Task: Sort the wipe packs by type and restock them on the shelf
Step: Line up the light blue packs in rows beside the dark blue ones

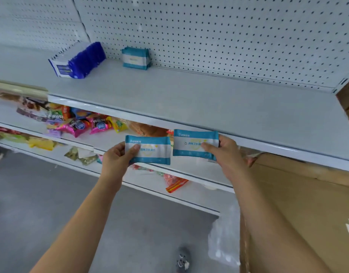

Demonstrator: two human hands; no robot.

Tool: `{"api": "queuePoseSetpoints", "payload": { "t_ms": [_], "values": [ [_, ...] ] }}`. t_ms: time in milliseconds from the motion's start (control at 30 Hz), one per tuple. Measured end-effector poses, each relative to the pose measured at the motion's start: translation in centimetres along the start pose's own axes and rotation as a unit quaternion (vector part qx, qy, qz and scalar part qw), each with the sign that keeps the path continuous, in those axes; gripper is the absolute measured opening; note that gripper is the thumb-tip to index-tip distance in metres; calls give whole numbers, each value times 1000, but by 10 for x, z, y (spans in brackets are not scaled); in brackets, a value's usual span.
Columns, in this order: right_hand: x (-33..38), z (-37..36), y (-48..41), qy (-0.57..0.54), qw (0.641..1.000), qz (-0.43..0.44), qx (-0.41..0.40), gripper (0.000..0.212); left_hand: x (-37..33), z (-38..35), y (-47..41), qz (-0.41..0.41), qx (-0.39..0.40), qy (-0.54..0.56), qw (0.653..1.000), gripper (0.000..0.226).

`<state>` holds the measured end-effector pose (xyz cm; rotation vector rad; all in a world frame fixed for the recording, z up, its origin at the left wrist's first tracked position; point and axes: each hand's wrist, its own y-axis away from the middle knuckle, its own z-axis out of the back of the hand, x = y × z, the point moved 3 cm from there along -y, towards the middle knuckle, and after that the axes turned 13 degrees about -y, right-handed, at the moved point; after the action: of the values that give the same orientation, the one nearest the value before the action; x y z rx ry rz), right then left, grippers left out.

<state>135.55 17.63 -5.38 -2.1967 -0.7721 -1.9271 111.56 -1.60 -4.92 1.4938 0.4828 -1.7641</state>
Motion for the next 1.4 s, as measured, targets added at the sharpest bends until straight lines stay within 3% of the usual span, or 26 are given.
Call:
{"api": "queuePoseSetpoints", "payload": {
  "t_ms": [433,867,1233,1400],
  "values": [
    [37,-116,-96,-6,997,56,-45,25,-34,54,-154,-29,28,27,999,20],
    [42,-292,-251,11,991,56,-118,26,-69,142,-358,-32,90,2,995,16],
    [55,-345,-355,55,983,110,-139,26,-76,139,-446,-24,129,2,991,19],
    [59,-350,-396,81,972,137,-174,23,-90,118,-474,-69,131,-73,986,22]
  ]
}}
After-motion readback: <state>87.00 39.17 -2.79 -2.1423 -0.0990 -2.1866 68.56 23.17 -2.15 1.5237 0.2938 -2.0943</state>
